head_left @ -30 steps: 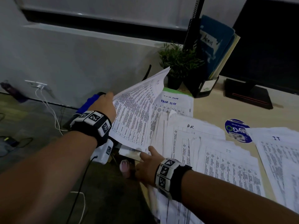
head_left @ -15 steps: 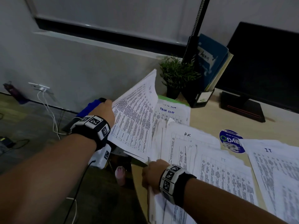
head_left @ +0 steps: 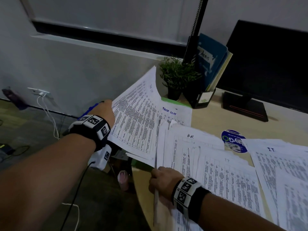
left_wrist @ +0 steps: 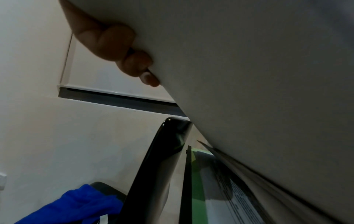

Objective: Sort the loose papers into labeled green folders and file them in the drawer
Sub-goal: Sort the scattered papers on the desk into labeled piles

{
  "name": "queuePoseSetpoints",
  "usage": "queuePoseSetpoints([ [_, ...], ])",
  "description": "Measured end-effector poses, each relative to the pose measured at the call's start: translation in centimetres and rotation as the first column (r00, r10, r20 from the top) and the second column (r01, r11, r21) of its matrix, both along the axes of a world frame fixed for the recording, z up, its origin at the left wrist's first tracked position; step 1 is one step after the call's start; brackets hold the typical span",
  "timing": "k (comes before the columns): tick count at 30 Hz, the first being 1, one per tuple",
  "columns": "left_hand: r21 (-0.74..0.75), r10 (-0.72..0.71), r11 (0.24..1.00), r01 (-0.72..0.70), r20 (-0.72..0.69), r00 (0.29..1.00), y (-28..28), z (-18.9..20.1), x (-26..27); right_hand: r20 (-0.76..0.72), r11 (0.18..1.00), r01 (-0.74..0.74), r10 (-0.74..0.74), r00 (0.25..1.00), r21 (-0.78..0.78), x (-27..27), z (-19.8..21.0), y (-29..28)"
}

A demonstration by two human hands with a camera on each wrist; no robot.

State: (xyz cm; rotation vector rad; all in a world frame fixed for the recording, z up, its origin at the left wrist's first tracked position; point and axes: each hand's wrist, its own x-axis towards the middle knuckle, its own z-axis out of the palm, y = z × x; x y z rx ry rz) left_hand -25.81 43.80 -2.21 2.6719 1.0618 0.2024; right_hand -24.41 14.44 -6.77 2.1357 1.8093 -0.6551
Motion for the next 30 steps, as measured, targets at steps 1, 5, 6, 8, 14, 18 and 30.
queuePoseSetpoints([
  [1,0.013,-0.006,1.0,0.006,-0.01,1.0,-0.1,0.0,0.0,0.022,1.0,-0.022,0.022,1.0,0.001,0.0,-0.1,0.1],
  [5,0.048,-0.027,0.998,0.028,-0.031,0.999,-1.1,-0.3,0.1,0.051,0.999,-0.031,0.031,0.998,0.011,0.3,-0.1,0.1],
  [6,0.031,-0.035,0.999,0.036,-0.034,0.999,-1.4,-0.4,0.1,0.043,1.0,-0.023,0.022,0.999,0.019,0.4,-0.2,0.1],
  [8,0.021,-0.04,0.999,0.041,-0.038,0.998,-1.7,-0.5,0.1,0.009,1.0,-0.007,0.007,1.0,0.019,0.6,-0.1,0.0],
  [14,0.05,-0.022,0.998,0.025,-0.069,0.997,-1.1,-1.0,-0.3,-0.031,0.999,0.01,-0.011,0.999,-0.04,0.7,0.2,0.6],
  [18,0.012,-0.02,1.0,0.021,-0.047,0.999,-0.7,-1.3,-0.6,-0.024,0.997,0.009,-0.011,1.0,-0.083,0.8,0.2,1.2],
  [30,0.047,-0.039,0.998,0.043,-0.071,0.997,-0.6,-0.7,-1.3,-0.052,0.991,0.062,-0.068,0.996,-0.122,1.2,0.3,1.2],
])
